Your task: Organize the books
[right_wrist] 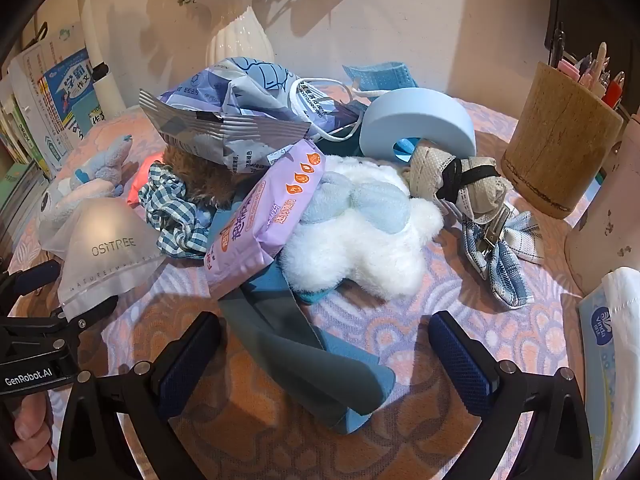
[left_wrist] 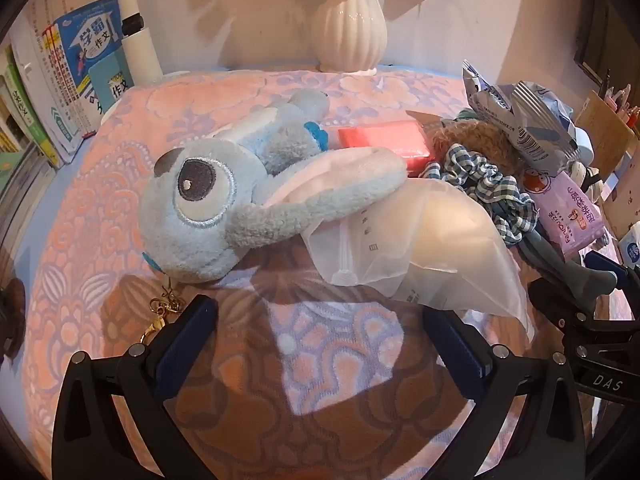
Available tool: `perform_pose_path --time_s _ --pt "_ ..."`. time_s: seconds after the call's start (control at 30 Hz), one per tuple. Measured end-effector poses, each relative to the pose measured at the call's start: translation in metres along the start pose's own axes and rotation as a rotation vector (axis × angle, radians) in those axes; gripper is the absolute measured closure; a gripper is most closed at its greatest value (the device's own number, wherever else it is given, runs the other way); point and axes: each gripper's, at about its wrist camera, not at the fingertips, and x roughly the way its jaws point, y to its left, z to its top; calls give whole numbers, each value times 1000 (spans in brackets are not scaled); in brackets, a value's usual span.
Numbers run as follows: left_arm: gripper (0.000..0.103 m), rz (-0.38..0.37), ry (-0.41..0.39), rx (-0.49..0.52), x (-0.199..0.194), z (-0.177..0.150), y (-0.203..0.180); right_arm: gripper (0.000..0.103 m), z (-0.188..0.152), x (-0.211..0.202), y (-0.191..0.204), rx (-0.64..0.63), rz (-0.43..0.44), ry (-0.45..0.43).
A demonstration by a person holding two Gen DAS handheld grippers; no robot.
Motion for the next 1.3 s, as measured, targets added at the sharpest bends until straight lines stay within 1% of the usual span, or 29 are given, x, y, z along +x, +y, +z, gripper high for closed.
perform_pose_path --time_s 0.13,0.2,0.27,0.3,0.33,0.37,0.43,0.47,0.5,0.53,0.57,0.6,0.63,0.67,0.7,0.73,0.77,0.83,0.87,0.9,0.97,1.07,1.3 --pt "0 4 7 0 -2 -2 -1 0 0 0 0 -1 -2 1" --pt "0 -6 17 16 -8 -7 -3 0 1 0 0 3 0 12" --pt "1 -46 20 23 -17 -15 -2 0 0 -3 0 3 0 72" --pt "1 -73 10 16 -22 -17 3 0 -1 -5 1 -10 6 110" --pt "1 -96 -10 5 -30 -21 5 0 -3 -7 2 -22 15 139" --pt "1 -118 -37 -8 -41 -25 9 0 -5 -8 2 -34 24 143" --pt "1 -151 -107 -21 -62 -32 15 0 -13 -12 3 -22 36 125" --pt "1 -160 -146 -20 -73 -35 17 0 -16 -14 5 -36 38 135" --pt "1 -162 -190 -14 -84 -37 19 0 -18 -19 6 -38 49 124" --pt "1 -166 -227 -7 -89 -35 18 0 -20 -28 4 -25 71 71" --pt "1 -185 -285 -1 -98 -36 20 0 -21 -41 3 -10 82 -5" --pt "1 -206 -339 3 -102 -32 19 0 -21 -53 2 -4 88 -75" --pt "1 -218 -380 10 -105 -30 18 0 -24 -62 -3 -6 83 -126" --pt "1 -215 -389 15 -99 -23 17 0 -23 -68 -1 -15 68 -170" --pt "1 -213 -377 18 -94 -18 15 0 -23 -72 4 -36 42 -214" --pt "1 -216 -357 15 -83 -14 14 0 -22 -70 10 -57 20 -231" --pt "1 -212 -353 4 -76 -15 18 0 -24 -65 13 -68 9 -229" --pt "1 -174 -352 -10 -63 -22 18 0 -23 -54 6 -48 42 -215" --pt "1 -165 -336 -13 -60 -22 16 0 -19 -47 1 -34 57 -216" --pt "1 -170 -320 -11 -58 -22 16 0 -22 -46 0 -31 47 -215" --pt "1 -174 -314 -14 -54 -22 16 0 -23 -49 -6 -16 42 -232" --pt "1 -160 -279 -29 -47 -21 17 0 -18 -42 -5 10 39 -216" --pt "1 -162 -274 -31 -48 -21 16 0 -19 -45 -8 19 23 -230"
